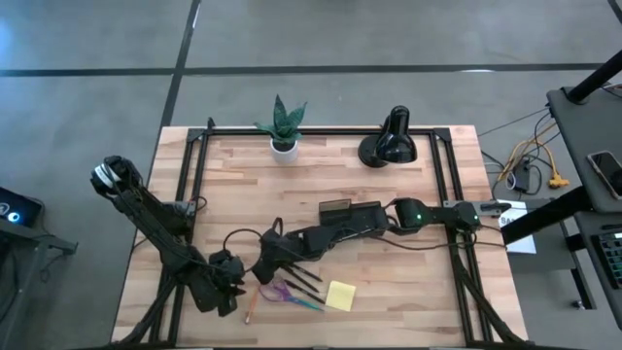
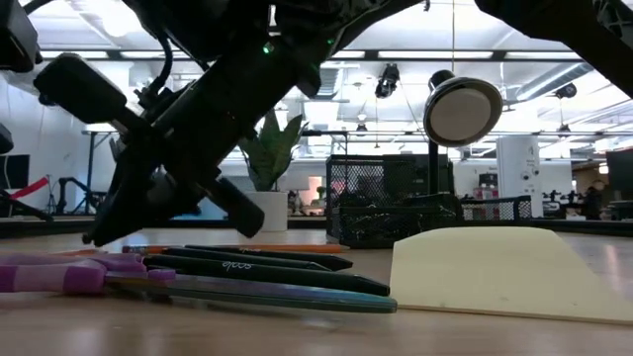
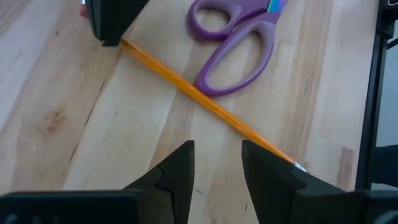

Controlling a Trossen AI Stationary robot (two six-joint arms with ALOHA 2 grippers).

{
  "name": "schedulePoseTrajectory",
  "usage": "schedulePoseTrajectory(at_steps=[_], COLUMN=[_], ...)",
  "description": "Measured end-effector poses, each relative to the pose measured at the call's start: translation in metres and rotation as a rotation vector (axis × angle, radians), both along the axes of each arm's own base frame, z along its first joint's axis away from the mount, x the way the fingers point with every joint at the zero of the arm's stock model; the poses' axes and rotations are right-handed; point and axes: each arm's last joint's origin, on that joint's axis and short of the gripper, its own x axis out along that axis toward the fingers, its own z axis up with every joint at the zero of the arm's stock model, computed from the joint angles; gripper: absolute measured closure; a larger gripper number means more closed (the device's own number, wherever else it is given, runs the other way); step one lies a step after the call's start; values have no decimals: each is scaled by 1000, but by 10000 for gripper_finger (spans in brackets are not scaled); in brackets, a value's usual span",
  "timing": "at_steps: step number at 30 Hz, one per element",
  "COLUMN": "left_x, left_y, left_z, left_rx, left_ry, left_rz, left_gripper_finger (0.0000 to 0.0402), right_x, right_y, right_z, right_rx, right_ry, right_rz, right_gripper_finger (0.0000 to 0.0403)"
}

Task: Pick and place office supplies into organizer
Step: Put the left orange pencil into the black desk organizer

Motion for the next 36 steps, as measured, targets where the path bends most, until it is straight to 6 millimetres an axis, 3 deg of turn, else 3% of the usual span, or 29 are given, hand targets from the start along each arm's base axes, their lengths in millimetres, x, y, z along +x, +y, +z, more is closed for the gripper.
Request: schedulePoseTrajectory(at_steps=[11,21,28,33,36], left_x=[0,0,0,0,0], left_y=[0,0,0,0,0], left_z=[0,-1,-1,-1,-1], left_rx=[1,2,2,2,2], left_ry=[1,2,1,2,2], left_rz=[0,0,0,0,0], left_gripper_finger=[285,285,285,285,285], right_x=[-1,-6,-9,-11,-16], right_y=[0,2,7,-3,-6], right_z=[-5,-10,5,22,20], right_rx=[-70,-3,-86,-112,-99], right_ry=[-16,33,86,142,214], right_rz=[72,143,190,147,107], right_gripper_finger=[394,394,394,394,394])
